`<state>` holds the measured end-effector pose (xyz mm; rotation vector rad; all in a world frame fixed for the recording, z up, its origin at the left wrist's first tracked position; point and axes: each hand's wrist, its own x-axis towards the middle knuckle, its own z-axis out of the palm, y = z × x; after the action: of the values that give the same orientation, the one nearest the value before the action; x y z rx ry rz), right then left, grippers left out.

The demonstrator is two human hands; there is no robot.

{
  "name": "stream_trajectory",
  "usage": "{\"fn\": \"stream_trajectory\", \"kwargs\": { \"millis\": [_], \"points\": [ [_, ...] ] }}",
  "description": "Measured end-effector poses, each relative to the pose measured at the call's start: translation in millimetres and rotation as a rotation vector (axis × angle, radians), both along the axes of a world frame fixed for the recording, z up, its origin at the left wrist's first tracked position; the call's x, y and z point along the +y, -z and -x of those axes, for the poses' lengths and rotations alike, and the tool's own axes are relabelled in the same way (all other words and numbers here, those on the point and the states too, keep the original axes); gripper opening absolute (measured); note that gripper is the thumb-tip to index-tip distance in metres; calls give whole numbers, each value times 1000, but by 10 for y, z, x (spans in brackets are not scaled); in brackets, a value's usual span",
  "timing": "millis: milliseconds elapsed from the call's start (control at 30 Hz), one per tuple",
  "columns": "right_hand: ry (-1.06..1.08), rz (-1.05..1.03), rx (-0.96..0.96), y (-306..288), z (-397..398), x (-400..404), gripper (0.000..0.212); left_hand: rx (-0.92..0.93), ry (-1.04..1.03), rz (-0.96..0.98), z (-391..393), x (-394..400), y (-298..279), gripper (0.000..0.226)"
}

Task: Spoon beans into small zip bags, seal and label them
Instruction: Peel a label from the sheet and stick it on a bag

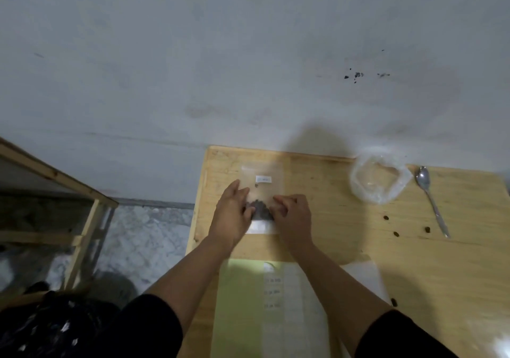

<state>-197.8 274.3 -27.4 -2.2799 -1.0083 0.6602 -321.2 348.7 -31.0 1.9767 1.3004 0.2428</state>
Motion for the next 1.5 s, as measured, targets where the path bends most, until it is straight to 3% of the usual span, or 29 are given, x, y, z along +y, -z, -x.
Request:
{"fn": "stream_trajectory", "kwargs": {
  "millis": [233, 433, 567, 833, 1000, 1133, 1333, 1500],
  "points": [
    [-212, 28, -336, -3, 155, -101, 27, 214, 208, -262, 18, -82, -39, 45],
    [-428, 155, -531, -121, 166, -270, 50, 241, 285, -430, 79, -197, -255, 28],
    [-429, 158, -620, -350, 234, -480, 52, 239, 322, -535, 61, -341, -459, 32],
    [-183, 61, -613, -702, 278, -1330, 51, 116, 478, -649, 27, -1047, -728, 31],
    [-85, 90, -598, -633, 114, -1989, 49, 53, 548, -591, -63, -1677, -607, 36],
    [-27, 143, -524, -515, -41, -2357, 50, 163, 571, -460, -159, -2042, -360, 51],
    [-36, 211, -342, -374, -237, -2663, 48, 261, 557, -303, -310, -2404, -154, 54],
    [-71, 110, -321, -316, -356, -2760, 39, 209, 389, -193, -427, -2564, -178, 47]
  ]
}}
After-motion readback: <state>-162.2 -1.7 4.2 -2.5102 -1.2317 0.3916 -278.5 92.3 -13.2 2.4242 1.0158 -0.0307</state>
